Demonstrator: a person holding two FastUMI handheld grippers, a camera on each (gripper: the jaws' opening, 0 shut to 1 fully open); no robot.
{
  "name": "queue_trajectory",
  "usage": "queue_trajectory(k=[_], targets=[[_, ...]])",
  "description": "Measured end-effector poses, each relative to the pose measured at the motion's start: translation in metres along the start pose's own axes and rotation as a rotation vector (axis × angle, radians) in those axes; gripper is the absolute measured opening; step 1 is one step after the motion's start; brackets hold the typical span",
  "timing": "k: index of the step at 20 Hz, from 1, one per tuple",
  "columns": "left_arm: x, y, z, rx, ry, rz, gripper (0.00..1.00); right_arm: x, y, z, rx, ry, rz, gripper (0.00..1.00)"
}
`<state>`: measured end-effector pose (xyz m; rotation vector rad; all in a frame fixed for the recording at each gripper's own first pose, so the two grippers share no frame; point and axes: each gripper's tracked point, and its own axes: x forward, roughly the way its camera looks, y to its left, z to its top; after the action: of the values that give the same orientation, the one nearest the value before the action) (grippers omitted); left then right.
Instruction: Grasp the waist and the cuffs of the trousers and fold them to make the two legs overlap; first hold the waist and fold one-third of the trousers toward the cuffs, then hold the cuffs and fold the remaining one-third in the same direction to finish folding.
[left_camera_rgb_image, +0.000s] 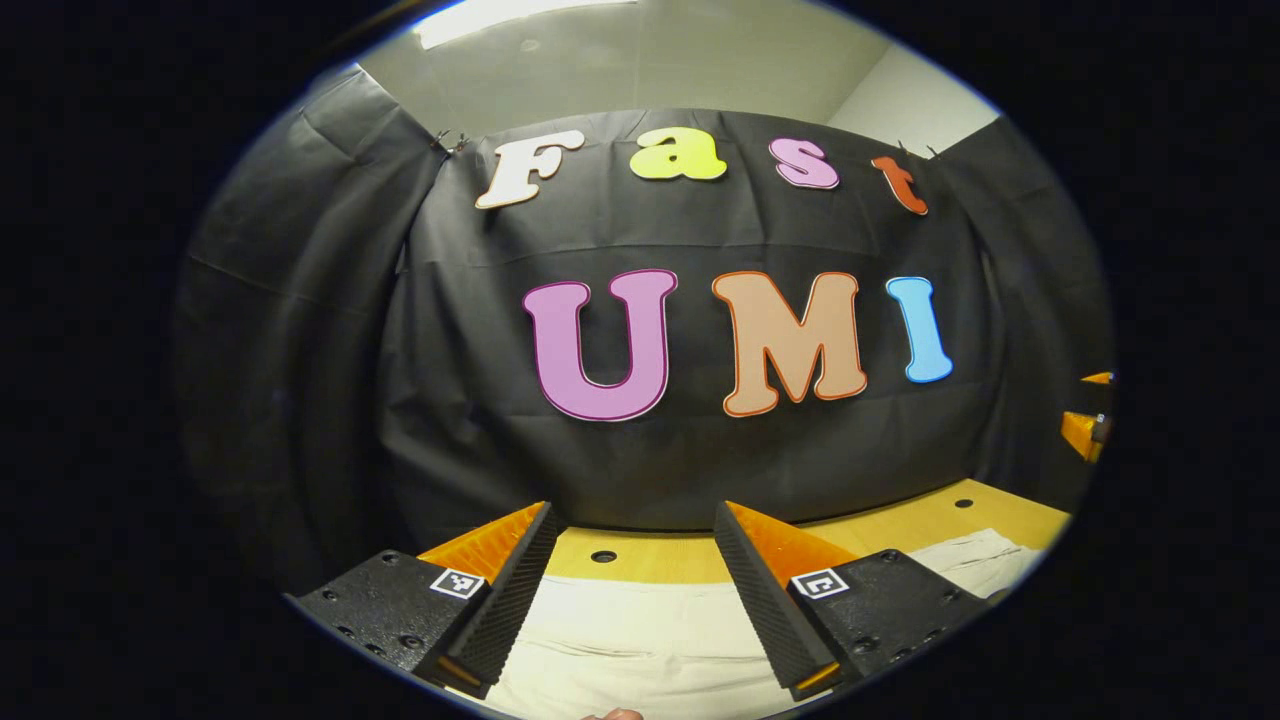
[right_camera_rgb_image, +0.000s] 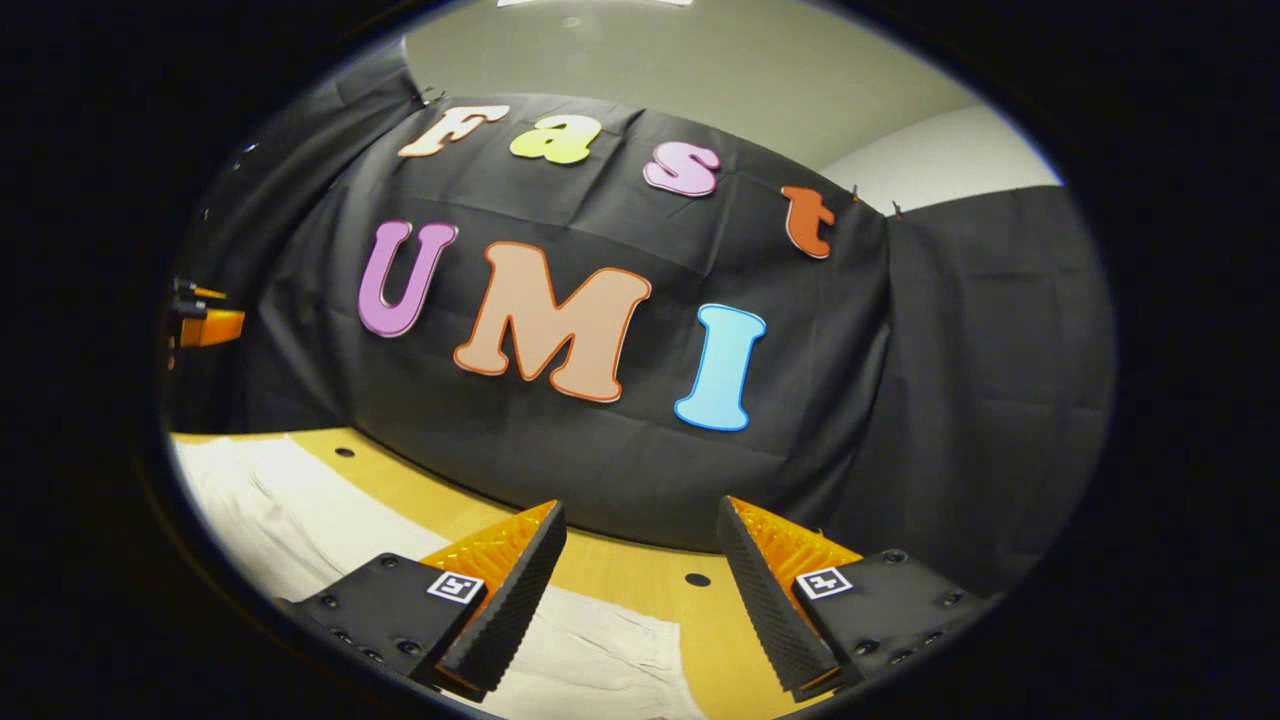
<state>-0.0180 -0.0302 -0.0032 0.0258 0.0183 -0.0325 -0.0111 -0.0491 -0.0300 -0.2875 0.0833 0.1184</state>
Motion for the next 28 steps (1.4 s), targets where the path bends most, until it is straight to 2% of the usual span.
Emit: queue_trajectory(k=[5,12,17,21,28], targets=[[-0.001,0.003,-0.005,-0.007,0.015,0.021,0.95,-0.012,0.001,-0.023,-0.202,0.025,0.057,0.98],[0.001,0.001,-0.011,-0.007,0.026,0.036,0.95,-0.046,0.021,-0.069,-0.484,0.064,0.225,0.98],[-0.001,-0.007,-0.017,0.004,0.038,0.027,0.95,-0.071,0.037,-0.113,-0.570,0.136,0.347,0.97],[-0.004,-0.011,-0.021,0.028,0.040,0.017,0.95,-0.094,0.064,-0.149,-0.618,0.211,0.481,0.99],[-0.005,-0.007,-0.028,0.063,0.053,0.016,0.95,-0.119,0.092,-0.207,-0.785,0.286,0.650,0.97]])
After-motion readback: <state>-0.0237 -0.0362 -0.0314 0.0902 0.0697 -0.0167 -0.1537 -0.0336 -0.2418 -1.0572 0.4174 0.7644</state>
